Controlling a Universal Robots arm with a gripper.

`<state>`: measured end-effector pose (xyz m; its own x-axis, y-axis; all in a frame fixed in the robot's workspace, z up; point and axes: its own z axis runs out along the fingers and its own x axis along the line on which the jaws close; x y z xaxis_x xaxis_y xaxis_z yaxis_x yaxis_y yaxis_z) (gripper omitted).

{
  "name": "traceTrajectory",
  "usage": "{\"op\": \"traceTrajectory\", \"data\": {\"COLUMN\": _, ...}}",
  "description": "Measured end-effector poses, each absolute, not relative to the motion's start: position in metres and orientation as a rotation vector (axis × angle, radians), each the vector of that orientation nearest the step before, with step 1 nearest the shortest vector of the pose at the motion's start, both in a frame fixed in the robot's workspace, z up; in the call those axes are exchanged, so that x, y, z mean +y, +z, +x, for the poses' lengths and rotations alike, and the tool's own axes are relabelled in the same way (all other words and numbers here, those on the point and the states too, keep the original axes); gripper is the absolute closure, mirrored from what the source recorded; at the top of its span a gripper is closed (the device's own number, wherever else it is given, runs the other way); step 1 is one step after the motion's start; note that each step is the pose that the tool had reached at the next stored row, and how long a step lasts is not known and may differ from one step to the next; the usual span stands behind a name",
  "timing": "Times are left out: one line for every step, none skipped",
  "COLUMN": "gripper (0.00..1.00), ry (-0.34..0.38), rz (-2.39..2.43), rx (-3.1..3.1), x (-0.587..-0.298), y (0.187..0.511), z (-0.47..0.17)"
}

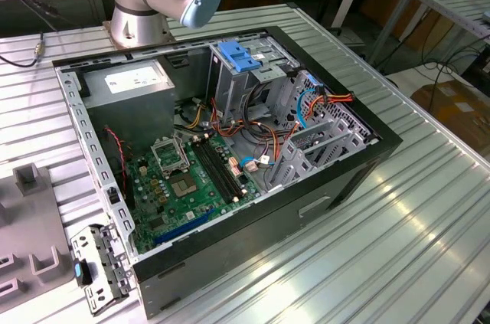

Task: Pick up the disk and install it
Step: 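Pick up the disk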

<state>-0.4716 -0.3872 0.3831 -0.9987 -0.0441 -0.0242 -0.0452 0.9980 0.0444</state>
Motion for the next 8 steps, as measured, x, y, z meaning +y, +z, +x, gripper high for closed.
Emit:
{"op": "traceTrajectory", "data": {"gripper": 0.89, "ry": 0.07, "rz": -0.099, "rx": 3.116, "x": -0.3872, "y": 0.3831, "z": -0.4716}}
{"op": "traceTrajectory", "data": {"gripper": 0.89, "ry": 0.071, "rz": -0.126, "rx": 3.116, "x": -0.3872, "y": 0.3831, "z": -0.4716}}
{"op": "traceTrajectory", "data": {"gripper": 0.89, "ry": 0.071, "rz": -0.138, "rx": 3.116, "x": -0.3872, "y": 0.3831, "z": -0.4716}}
{"op": "traceTrajectory", "data": {"gripper": 0.89, "ry": 0.071, "rz": -0.138, "rx": 3.116, "x": -0.3872, "y": 0.3831, "z": -0.4716}}
{"op": "traceTrajectory", "data": {"gripper": 0.89, "ry": 0.071, "rz": -0.139, "rx": 3.116, "x": -0.3872, "y": 0.3831, "z": -0.4716}}
{"op": "traceTrajectory", "data": {"gripper": 0.89, "ry": 0.071, "rz": -0.139, "rx": 3.116, "x": -0.3872, "y": 0.3832, "z": -0.4716}}
{"op": "traceTrajectory", "data": {"gripper": 0.89, "ry": 0.071, "rz": -0.139, "rx": 3.116, "x": -0.3872, "y": 0.3831, "z": -0.4716}}
{"op": "traceTrajectory", "data": {"gripper": 0.89, "ry": 0.071, "rz": -0.139, "rx": 3.116, "x": -0.3872, "y": 0.3831, "z": -0.4716}}
